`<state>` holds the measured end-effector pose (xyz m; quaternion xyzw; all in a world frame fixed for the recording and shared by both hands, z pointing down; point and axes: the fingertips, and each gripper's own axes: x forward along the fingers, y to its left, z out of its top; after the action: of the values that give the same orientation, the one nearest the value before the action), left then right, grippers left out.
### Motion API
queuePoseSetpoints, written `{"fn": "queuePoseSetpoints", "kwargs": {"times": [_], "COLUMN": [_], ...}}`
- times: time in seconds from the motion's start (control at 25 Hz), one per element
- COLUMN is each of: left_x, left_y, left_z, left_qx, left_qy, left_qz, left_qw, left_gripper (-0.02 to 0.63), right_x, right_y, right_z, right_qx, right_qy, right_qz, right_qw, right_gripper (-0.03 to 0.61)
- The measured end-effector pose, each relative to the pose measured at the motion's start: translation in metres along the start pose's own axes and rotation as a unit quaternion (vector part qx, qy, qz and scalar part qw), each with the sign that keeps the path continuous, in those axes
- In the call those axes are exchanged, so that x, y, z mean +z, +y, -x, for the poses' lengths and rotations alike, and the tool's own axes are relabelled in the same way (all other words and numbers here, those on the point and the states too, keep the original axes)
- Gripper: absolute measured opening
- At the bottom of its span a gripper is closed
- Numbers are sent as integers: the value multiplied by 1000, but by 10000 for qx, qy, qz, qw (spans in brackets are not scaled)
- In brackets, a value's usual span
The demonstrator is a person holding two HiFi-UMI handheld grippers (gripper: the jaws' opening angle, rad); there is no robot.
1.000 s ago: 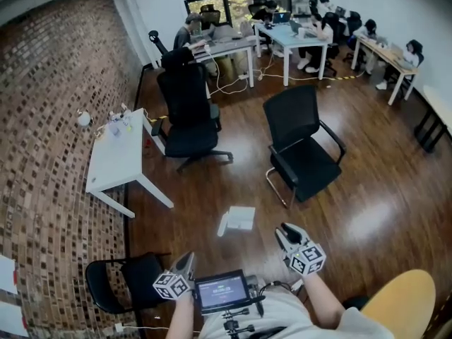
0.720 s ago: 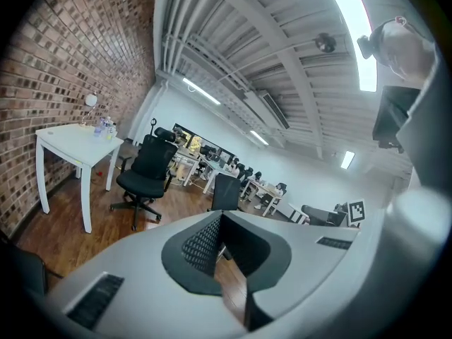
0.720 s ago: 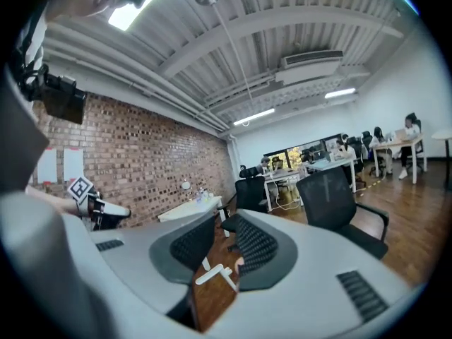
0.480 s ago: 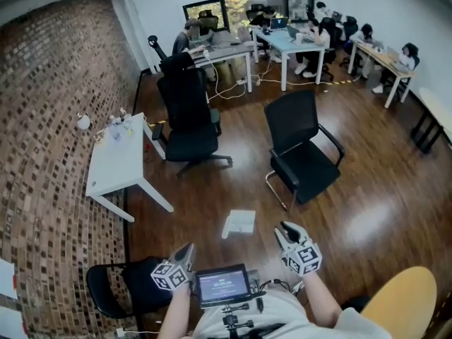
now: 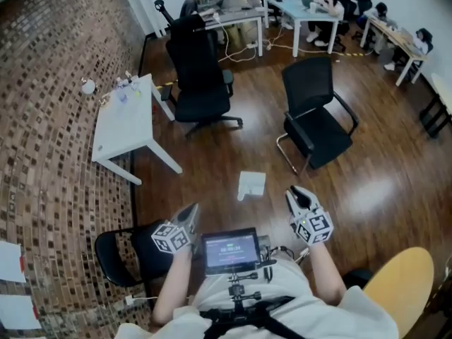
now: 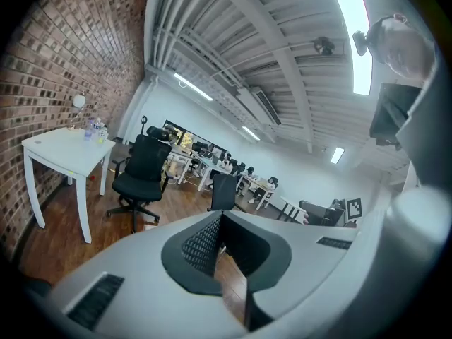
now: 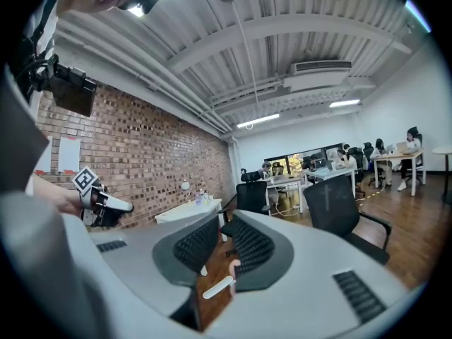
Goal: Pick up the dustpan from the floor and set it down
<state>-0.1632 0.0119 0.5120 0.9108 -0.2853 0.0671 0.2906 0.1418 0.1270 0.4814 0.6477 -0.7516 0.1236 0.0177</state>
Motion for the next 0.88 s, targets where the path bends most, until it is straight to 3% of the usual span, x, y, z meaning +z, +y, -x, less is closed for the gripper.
{"fn": "queuePoseSetpoints", "kwargs": {"times": [0.32, 0.88], "left_x": [11, 0], "left_y": [27, 30], "left_z": [13, 12], "left_qx": [-40, -107], "left_qy": [21, 199], "left_qz": [173, 248], "left_qw": [9998, 9994], "left_gripper": [0, 0], "right_x": [6, 0], "right_y": [29, 36], "right_z": [-28, -38], "right_qx": [15, 42], "right_qy": [83, 151], "right_qz": [-69, -235], "right_qw": [9999, 9996], "right_gripper": [15, 14]}}
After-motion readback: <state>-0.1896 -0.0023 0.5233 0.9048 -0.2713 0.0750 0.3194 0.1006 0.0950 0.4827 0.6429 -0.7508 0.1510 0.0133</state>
